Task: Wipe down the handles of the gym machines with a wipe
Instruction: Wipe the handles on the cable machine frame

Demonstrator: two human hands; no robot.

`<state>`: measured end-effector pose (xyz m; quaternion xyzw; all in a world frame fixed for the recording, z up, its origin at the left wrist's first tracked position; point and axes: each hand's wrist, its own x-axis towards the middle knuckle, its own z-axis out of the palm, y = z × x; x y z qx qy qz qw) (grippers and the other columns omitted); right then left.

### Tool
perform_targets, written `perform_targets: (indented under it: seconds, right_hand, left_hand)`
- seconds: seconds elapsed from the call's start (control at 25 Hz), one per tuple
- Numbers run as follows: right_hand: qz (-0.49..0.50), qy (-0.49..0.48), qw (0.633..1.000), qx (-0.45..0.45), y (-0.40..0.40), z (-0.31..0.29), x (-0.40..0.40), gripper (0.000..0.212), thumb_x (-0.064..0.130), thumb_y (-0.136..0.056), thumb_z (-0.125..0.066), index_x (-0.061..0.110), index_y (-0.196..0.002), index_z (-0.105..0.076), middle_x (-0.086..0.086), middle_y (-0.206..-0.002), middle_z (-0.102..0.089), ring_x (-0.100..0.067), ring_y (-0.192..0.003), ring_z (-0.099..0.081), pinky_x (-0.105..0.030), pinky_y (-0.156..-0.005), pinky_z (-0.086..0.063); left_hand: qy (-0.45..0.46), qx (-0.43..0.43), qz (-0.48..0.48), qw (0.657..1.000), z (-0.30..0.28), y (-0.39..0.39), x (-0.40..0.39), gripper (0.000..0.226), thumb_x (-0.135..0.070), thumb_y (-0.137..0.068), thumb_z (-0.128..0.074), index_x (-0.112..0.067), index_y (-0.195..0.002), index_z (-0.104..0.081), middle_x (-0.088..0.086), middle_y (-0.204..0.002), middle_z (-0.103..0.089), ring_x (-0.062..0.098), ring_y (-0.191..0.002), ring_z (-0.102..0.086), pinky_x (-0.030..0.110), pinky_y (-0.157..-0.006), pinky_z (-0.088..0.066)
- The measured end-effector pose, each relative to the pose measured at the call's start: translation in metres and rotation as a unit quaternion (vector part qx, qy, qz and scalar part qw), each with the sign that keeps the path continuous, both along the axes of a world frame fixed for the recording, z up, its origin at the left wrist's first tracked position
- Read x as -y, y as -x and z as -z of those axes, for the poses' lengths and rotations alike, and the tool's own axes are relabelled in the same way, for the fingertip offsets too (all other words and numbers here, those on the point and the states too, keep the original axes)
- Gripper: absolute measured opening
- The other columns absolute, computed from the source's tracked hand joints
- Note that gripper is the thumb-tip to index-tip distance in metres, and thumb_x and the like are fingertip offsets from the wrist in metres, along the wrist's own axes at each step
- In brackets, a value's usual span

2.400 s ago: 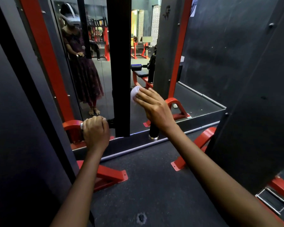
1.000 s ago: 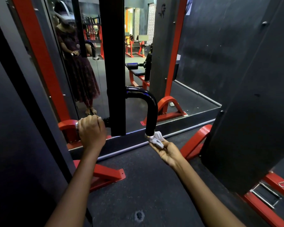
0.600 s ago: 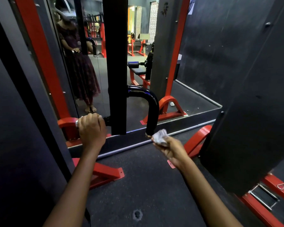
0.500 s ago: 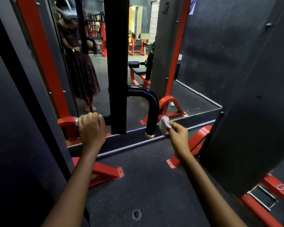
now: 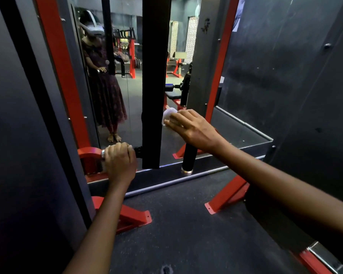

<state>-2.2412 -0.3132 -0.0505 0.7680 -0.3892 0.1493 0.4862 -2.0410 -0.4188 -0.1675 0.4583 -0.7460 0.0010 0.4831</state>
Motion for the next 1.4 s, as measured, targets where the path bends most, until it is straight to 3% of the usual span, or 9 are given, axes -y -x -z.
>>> perform_targets:
  seconds: [0.16,0.28,0.48,0.6,0.68,0.92,1.12,1.32,1.4]
  right_hand:
    - [-0.001,-0.038,0.997,-0.062,0.013,-0.007,-0.013,0.02,0.005,-0.097,-0.046,-0.002,-0.106,-0.062,-0.008,-0.105,-0.05,-0.027,-0.076,-0.057,-0.034,-0.071,-0.041]
    - [0.02,-0.053,0.994,-0.098,0.004,-0.008,-0.006,0.027,0.004,-0.098,-0.041,0.0,-0.121,-0.056,-0.013,-0.109,-0.06,-0.027,-0.084,-0.06,-0.036,-0.069,-0.046]
    - [0.027,-0.072,0.994,-0.074,0.009,-0.017,-0.016,0.03,0.007,-0.1,-0.037,-0.001,-0.109,-0.064,-0.009,-0.102,-0.064,-0.022,-0.072,-0.053,-0.033,-0.068,-0.038]
    - [0.038,-0.09,0.995,0.021,0.031,0.001,-0.035,0.022,0.006,-0.094,-0.049,0.0,-0.107,-0.066,-0.009,-0.109,-0.062,-0.021,-0.081,-0.049,-0.032,-0.064,-0.047]
    - [0.048,-0.098,0.988,0.112,0.032,0.022,-0.045,0.025,0.007,-0.092,-0.05,0.001,-0.111,-0.066,-0.011,-0.112,-0.062,-0.021,-0.087,-0.051,-0.029,-0.073,-0.048]
    - [0.108,-0.095,0.939,0.311,0.005,0.115,-0.05,0.033,0.007,-0.084,-0.054,0.003,-0.115,-0.062,-0.004,-0.117,-0.056,-0.024,-0.084,-0.056,-0.027,-0.074,-0.048]
    - [0.127,-0.187,0.918,0.327,-0.009,0.154,-0.054,0.024,0.006,-0.083,-0.046,0.008,-0.101,-0.062,-0.001,-0.107,-0.054,-0.025,-0.078,-0.054,-0.037,-0.057,-0.052]
    - [0.079,0.013,0.939,0.334,-0.022,0.06,-0.045,0.03,0.004,-0.083,-0.054,0.008,-0.109,-0.069,-0.012,-0.095,-0.061,-0.023,-0.076,-0.057,-0.025,-0.059,-0.043]
    - [0.068,0.053,0.954,0.288,-0.019,0.025,-0.027,0.032,-0.005,-0.079,-0.062,0.008,-0.107,-0.071,-0.016,-0.104,-0.065,-0.03,-0.087,-0.063,-0.03,-0.071,-0.049]
  left_hand:
    - [0.004,0.008,-0.003,1.0,0.0,0.002,-0.001,0.034,-0.024,-0.091,-0.031,-0.007,-0.068,-0.049,0.014,-0.066,-0.049,0.032,-0.067,-0.047,0.046,-0.077,-0.034]
    - [-0.004,0.004,0.0,1.0,-0.003,0.001,-0.002,0.035,-0.024,-0.09,-0.029,-0.006,-0.066,-0.047,0.016,-0.064,-0.049,0.033,-0.066,-0.048,0.046,-0.079,-0.031]
    - [-0.008,0.008,0.019,1.0,-0.003,-0.002,-0.003,0.037,-0.026,-0.091,-0.027,-0.006,-0.066,-0.047,0.016,-0.066,-0.049,0.034,-0.068,-0.048,0.049,-0.079,-0.039]
    - [-0.008,0.012,0.019,1.0,-0.001,-0.001,-0.002,0.036,-0.027,-0.092,-0.027,-0.008,-0.068,-0.046,0.015,-0.067,-0.049,0.033,-0.069,-0.048,0.049,-0.081,-0.04]
    - [-0.005,0.01,0.017,1.0,-0.001,-0.002,0.0,0.036,-0.026,-0.092,-0.028,-0.007,-0.068,-0.048,0.015,-0.067,-0.049,0.033,-0.069,-0.048,0.049,-0.08,-0.04]
    - [-0.001,0.018,0.019,1.0,0.0,-0.002,0.001,0.039,-0.026,-0.092,-0.027,-0.005,-0.07,-0.052,0.015,-0.068,-0.051,0.033,-0.069,-0.049,0.048,-0.081,-0.037]
    - [-0.02,0.015,0.024,0.999,0.0,-0.001,0.004,0.04,-0.028,-0.091,-0.026,-0.006,-0.071,-0.052,0.015,-0.07,-0.052,0.034,-0.072,-0.049,0.049,-0.084,-0.039]
    - [-0.022,0.009,0.016,1.0,0.0,0.0,0.001,0.039,-0.027,-0.092,-0.027,-0.005,-0.071,-0.051,0.015,-0.07,-0.052,0.034,-0.072,-0.049,0.049,-0.084,-0.037]
    - [-0.019,0.009,0.015,1.0,0.0,0.0,0.002,0.039,-0.027,-0.091,-0.028,-0.004,-0.072,-0.053,0.017,-0.071,-0.053,0.035,-0.073,-0.049,0.048,-0.084,-0.036]
